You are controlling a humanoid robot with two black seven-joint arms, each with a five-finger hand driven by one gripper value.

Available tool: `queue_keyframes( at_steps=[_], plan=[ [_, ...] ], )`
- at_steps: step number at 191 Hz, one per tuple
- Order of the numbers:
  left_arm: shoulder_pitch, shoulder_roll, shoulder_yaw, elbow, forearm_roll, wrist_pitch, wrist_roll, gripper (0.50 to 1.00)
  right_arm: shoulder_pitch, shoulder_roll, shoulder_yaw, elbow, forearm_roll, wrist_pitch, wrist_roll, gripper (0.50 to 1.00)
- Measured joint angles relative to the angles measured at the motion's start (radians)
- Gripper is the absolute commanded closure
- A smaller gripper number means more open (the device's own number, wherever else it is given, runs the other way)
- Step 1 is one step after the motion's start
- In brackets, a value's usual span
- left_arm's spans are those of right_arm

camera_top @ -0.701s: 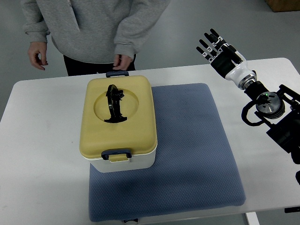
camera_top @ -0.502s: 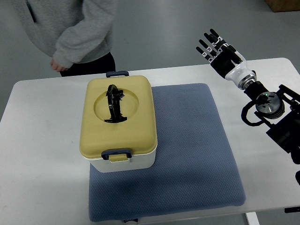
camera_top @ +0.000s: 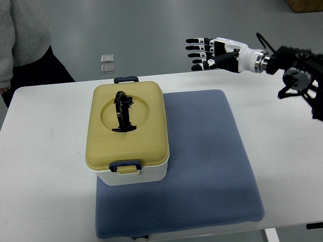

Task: Open white storage box with right hand
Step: 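Swing the right hand over the box toward the black lid handle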

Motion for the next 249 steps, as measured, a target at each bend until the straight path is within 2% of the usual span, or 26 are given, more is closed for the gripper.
queue_keyframes(
  at_steps=[21, 46, 78, 106, 166, 249],
  plan=[
    [0.0, 0.0, 0.0, 0.0, 0.0, -0.004, 0.0, 0.5, 0.213, -0.017, -0.13, 0.063, -0.247, 0.008, -0.001, 0.546],
    [0.0, 0.0, 0.0, 0.0, 0.0, -0.005, 0.0, 0.5, 0.436, -0.008, -0.225, 0.186, -0.376, 0.009, -0.001, 0.548],
    [0.0, 0.0, 0.0, 0.004, 0.0, -0.005, 0.0, 0.5, 0.569, 0.038, -0.258, 0.334, -0.405, 0.009, 0.001, 0.548],
    [0.0, 0.0, -0.001, 0.011, -0.001, -0.005, 0.0, 0.5, 0.577, 0.108, -0.26, 0.391, -0.47, 0.009, 0.0, 0.548],
    [0.0, 0.0, -0.002, 0.007, -0.001, -0.005, 0.0, 0.5, 0.485, 0.136, -0.248, 0.459, -0.642, 0.009, 0.01, 0.548],
    [0.0, 0.0, -0.003, 0.012, -0.001, -0.005, 0.0, 0.5, 0.415, 0.155, -0.244, 0.469, -0.674, 0.009, 0.01, 0.548]
  ],
)
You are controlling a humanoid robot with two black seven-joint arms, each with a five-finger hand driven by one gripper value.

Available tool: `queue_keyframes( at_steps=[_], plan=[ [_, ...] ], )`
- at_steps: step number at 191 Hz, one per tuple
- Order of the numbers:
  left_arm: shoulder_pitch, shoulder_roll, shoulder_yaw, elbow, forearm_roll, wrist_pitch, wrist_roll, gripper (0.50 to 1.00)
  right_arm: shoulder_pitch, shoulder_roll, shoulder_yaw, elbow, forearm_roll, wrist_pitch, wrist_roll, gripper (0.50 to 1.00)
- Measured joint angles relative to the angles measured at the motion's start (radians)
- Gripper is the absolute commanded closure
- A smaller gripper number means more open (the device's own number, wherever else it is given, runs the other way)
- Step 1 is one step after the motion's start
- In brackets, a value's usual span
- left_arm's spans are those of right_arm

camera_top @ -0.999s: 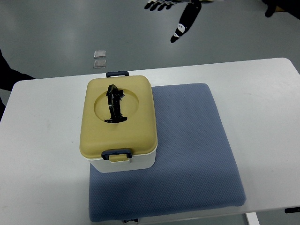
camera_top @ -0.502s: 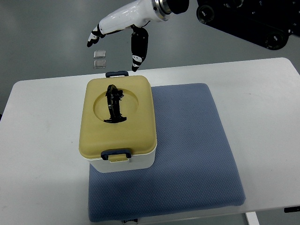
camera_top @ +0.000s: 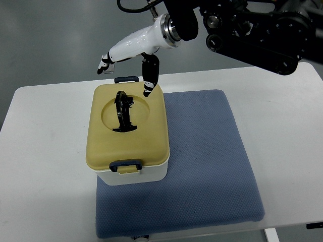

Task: Open white storage box with right hand
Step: 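Swing the right hand over the box toward the black lid handle, then lower the right hand and close its fingers around the black handle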

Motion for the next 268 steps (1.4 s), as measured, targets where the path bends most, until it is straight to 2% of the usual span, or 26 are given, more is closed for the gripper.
queue_keyframes(
  at_steps=[138, 177, 253, 261, 268],
  plan=[
    [0.0, 0.0, 0.001, 0.0, 0.0, 0.0, 0.0, 0.5, -0.095, 0.041, 0.002, 0.025, -0.051, 0.0, 0.028, 0.56],
    [0.0, 0.0, 0.001, 0.0, 0.0, 0.0, 0.0, 0.5, -0.099, 0.058, 0.002, 0.027, -0.052, 0.0, 0.04, 0.628],
    [0.0, 0.0, 0.002, 0.0, 0.0, 0.0, 0.0, 0.5, -0.11, 0.062, 0.0, 0.024, -0.11, 0.0, 0.057, 0.634],
    [0.0, 0.0, 0.003, 0.0, 0.0, 0.0, 0.0, 0.5, -0.112, 0.062, 0.0, 0.022, -0.115, 0.0, 0.057, 0.644],
    [0.0, 0.0, 0.003, 0.0, 0.0, 0.0, 0.0, 0.5, -0.113, 0.063, -0.001, 0.021, -0.122, 0.0, 0.057, 0.675]
  ],
)
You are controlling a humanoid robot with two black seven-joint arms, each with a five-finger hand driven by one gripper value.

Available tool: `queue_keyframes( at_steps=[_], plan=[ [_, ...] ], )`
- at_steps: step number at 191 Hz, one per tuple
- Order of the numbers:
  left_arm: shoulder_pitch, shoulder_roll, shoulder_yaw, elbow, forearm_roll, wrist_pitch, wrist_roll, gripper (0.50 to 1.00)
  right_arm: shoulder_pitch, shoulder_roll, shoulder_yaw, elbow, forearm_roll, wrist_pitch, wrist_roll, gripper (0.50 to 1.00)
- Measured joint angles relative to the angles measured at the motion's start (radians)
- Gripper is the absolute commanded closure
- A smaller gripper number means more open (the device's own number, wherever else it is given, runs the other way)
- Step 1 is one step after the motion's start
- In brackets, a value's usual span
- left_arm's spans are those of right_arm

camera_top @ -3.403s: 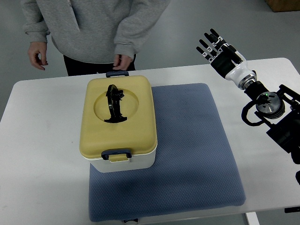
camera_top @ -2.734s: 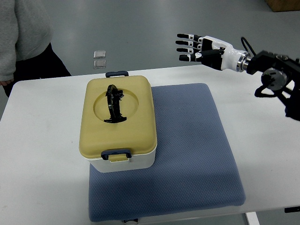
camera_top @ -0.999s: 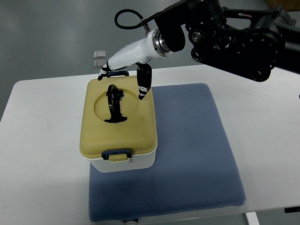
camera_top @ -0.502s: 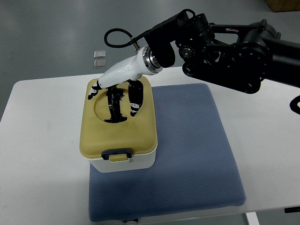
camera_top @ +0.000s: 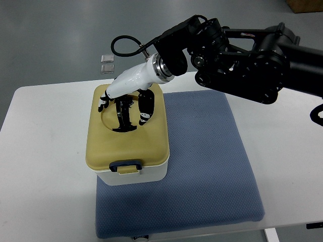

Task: Open white storage box with right hand
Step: 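Lower the right hand and close its fingers around the black handle, then lift the yellow lid off the box with the right hand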

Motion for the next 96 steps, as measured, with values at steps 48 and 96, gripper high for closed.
queue_keyframes(
  at_steps=[48, 96],
  plan=[
    [0.0, 0.0, 0.0, 0.0, 0.0, 0.0, 0.0, 0.5, -0.005, 0.01, 0.0, -0.007, -0.03, -0.022, 0.001, 0.957],
    [0.0, 0.0, 0.001, -0.001, 0.0, 0.0, 0.0, 0.5, -0.004, 0.02, 0.0, -0.007, -0.034, -0.066, 0.003, 1.0]
  ],
)
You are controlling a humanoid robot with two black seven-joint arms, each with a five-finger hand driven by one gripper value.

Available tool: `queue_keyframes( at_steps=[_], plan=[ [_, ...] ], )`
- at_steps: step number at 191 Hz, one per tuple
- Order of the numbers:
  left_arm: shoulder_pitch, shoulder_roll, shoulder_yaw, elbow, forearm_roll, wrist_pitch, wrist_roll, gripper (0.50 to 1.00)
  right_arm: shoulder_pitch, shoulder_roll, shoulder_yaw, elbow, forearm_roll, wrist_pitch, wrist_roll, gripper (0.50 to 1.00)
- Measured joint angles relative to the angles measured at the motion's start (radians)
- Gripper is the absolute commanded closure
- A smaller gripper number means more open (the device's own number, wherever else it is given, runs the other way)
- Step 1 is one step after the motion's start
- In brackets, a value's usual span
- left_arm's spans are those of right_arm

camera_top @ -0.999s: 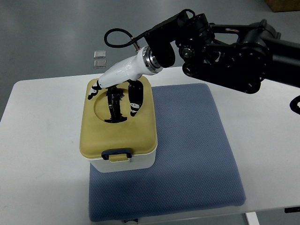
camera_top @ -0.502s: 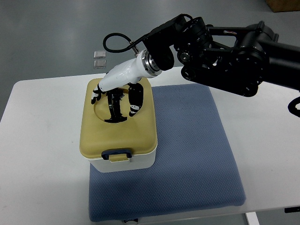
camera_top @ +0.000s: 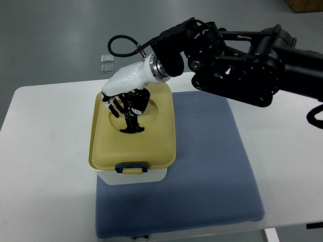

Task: Open white storage box with right hand
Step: 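Lift the yellow lid off the box with the right hand, then lower the held yellow lid onto the mat beside the box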

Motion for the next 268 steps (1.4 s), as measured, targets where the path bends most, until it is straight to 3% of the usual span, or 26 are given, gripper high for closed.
queue_keyframes(
  at_steps=[49, 130, 174, 232, 268],
  plan=[
    [0.0, 0.0, 0.001, 0.0, 0.001, 0.0, 0.0, 0.5, 0.013, 0.003, 0.006, -0.001, 0.0, -0.005, 0.004, 1.0],
    [0.0, 0.0, 0.001, -0.001, 0.001, 0.0, 0.0, 0.5, 0.109, -0.029, 0.119, 0.0, 0.014, 0.065, 0.028, 1.0],
    [0.0, 0.0, 0.0, -0.005, 0.001, 0.0, 0.0, 0.5, 0.155, -0.202, 0.129, 0.0, 0.008, 0.066, 0.028, 1.0],
    [0.0, 0.0, 0.003, -0.011, 0.002, -0.001, 0.0, 0.5, 0.161, -0.525, 0.111, 0.0, -0.002, 0.066, 0.031, 1.0],
    [0.0, 0.0, 0.005, -0.012, 0.005, -0.001, 0.001, 0.5, 0.101, -0.638, 0.081, 0.0, -0.033, 0.066, 0.032, 1.0]
  ],
)
